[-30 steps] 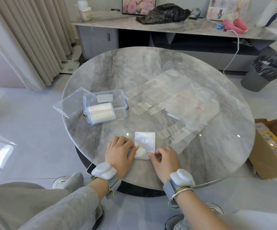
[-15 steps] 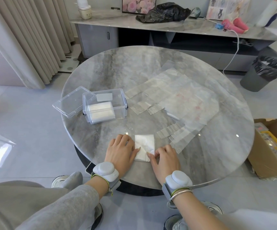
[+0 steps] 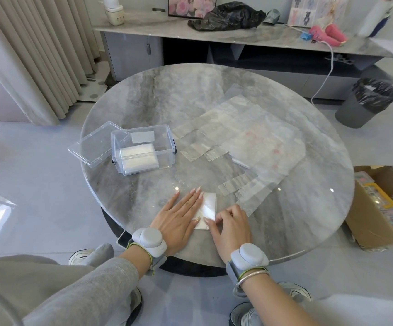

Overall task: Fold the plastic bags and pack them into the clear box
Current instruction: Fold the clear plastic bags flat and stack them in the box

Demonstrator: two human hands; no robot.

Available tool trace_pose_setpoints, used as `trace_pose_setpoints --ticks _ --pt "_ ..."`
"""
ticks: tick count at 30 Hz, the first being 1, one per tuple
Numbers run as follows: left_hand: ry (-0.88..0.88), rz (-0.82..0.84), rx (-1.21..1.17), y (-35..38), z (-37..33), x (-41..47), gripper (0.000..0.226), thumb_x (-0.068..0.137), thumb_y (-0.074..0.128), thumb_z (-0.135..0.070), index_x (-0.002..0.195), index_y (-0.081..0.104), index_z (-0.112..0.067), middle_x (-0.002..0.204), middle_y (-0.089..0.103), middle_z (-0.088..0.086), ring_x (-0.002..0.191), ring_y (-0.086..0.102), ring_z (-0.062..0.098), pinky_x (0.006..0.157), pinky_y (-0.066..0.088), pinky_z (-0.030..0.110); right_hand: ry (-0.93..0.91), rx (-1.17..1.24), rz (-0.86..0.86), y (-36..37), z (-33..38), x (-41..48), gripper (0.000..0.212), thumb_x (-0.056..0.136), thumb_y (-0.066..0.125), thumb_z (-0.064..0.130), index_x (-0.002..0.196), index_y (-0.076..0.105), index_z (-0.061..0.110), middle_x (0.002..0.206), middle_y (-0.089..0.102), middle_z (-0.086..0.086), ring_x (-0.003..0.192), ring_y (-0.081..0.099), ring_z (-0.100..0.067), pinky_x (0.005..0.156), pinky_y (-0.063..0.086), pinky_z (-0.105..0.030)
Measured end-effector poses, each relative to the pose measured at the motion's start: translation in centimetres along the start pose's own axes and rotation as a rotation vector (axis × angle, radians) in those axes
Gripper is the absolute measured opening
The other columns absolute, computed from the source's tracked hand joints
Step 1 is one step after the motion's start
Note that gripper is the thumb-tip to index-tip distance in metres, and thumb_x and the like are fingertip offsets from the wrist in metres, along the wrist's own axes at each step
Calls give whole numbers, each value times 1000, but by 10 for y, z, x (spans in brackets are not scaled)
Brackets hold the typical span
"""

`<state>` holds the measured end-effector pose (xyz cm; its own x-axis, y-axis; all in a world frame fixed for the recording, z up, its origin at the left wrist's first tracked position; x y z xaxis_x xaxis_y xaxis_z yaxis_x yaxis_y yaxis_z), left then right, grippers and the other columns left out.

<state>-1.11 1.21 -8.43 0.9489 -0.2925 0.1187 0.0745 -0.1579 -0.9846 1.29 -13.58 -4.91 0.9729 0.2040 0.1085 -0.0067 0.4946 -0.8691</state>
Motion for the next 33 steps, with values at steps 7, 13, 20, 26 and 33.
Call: trace_pose_setpoints --ticks 7,13,20,26,33 --pt "-12 3 -7 0 -1 0 58 104 12 -37 155 12 -9 163 6 5 150 3 14 118 8 44 100 54 67 -13 -13 -1 21 85 66 42 93 57 24 98 49 9 92 46 -11 71 36 -21" --pt "-4 -10 -38 -1 -1 0 58 104 11 -37 155 9 -9 163 4 4 150 2 14 118 9 44 223 481 176 4 -8 3 45 92 54 10 135 51 22 117 62 3 104 58 -9 96 47 -31" --pt "10 -17 -45 -3 -2 1 58 105 14 -36 155 10 -8 163 5 6 150 2 14 119 9 44 196 548 194 7 -5 5 45 94 50 6 135 52 25 119 62 3 95 58 0 94 46 -21" --pt "25 0 -45 -2 -1 2 62 103 1 -42 155 16 -11 163 8 4 150 4 14 119 8 44 -251 15 53 -14 10 4 46 89 62 17 134 54 14 132 56 2 120 48 -18 100 41 -28" --pt "20 4 -97 -4 1 3 59 103 16 -41 156 15 -13 163 9 1 150 4 10 120 8 43 -708 -247 -66 -6 27 -15 39 52 87 16 89 77 15 100 73 3 94 69 -15 72 56 -26"
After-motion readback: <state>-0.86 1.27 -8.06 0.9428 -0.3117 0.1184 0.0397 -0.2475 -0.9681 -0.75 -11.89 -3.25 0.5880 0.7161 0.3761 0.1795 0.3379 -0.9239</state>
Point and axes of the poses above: each hand's wrist, its own x-axis towards the middle knuckle, its own y-axis out of the palm, z = x × y, the point moved 6 cm from there along x, towards the middle knuckle
